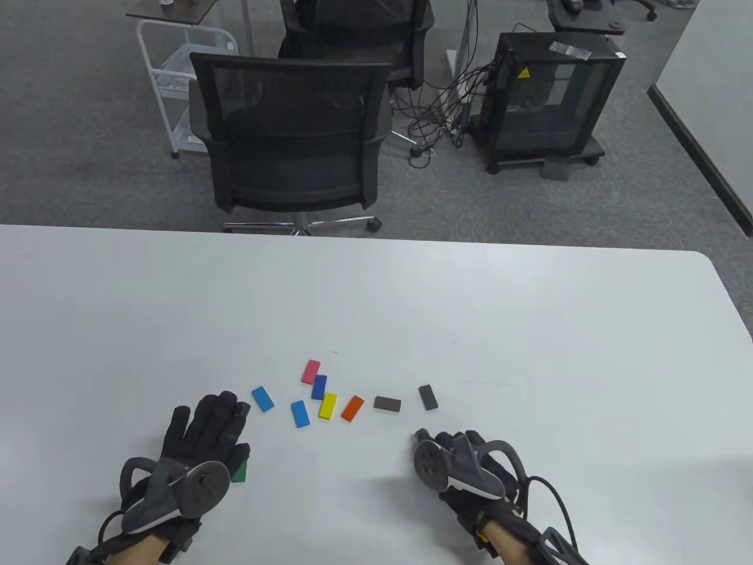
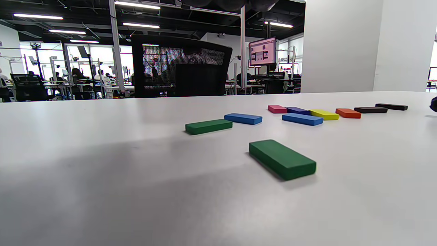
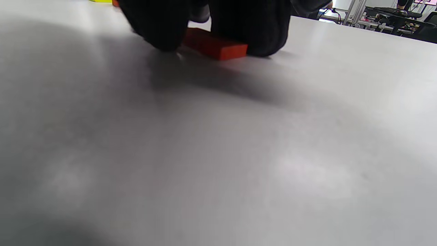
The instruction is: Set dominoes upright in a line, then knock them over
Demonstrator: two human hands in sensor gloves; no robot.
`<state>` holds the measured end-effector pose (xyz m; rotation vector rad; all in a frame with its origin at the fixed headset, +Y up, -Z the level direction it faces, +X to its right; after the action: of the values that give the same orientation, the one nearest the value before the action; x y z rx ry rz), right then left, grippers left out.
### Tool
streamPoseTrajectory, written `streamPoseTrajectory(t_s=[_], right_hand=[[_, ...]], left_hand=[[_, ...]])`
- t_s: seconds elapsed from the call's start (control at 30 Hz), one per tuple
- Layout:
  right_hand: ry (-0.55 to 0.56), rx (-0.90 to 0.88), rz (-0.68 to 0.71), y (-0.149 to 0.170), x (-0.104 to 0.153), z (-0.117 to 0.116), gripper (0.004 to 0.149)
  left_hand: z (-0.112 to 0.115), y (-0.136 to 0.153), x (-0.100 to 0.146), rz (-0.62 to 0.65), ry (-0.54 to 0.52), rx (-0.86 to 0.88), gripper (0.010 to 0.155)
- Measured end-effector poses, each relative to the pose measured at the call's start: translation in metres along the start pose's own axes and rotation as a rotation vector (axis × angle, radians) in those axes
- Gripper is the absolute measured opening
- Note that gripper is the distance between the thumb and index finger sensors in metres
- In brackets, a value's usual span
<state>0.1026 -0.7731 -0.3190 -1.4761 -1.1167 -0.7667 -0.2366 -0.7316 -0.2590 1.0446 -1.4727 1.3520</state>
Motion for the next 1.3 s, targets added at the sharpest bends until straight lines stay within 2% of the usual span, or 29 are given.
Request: streamPoseTrajectory(t_s=[0.2,0.3,0.5,0.73,1.3], right_hand=[[0.001,0.022,0.033,-0.005,-0.005,0.001,0.062],[0.005,-0.001,0.078,-0.015,-0.007,0.009,0.063],[0.140,-0.165,0.233,-0.058,-0.013,0.041,0.050],[0.225,-0.264,0.361,-0.097,-0.015,0.058,0.044],[0.055,-0.159,0.442,-0.121,-0.018,0.024,0.041]], left_hand=[[0.000,-0.001,0.000,0.009,0.002,0.008,0.064],[0.001,-0.001,0.000,0.013,0.003,0.009,0.064],[0.000,-0.001,0.000,0.014,0.003,0.008,0.064],[0.000,-0.001,0.001,0.012,0.004,0.008,0.065],[0.001,-0.001,0.001,0.014,0.021,0.009,0.065]])
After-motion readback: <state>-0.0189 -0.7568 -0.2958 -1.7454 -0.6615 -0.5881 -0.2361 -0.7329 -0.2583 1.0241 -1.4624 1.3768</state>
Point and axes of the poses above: the tracker on the back of each hand, its own y axis roughly to the little-finger side, its own x axis roughly from the fingertips to the wrist, z = x × y, the point moved 4 cm from there along -x, roughly from the wrist to the fingertips, and after that the axes turned 4 degrees about -x, right-handed, at the moved point
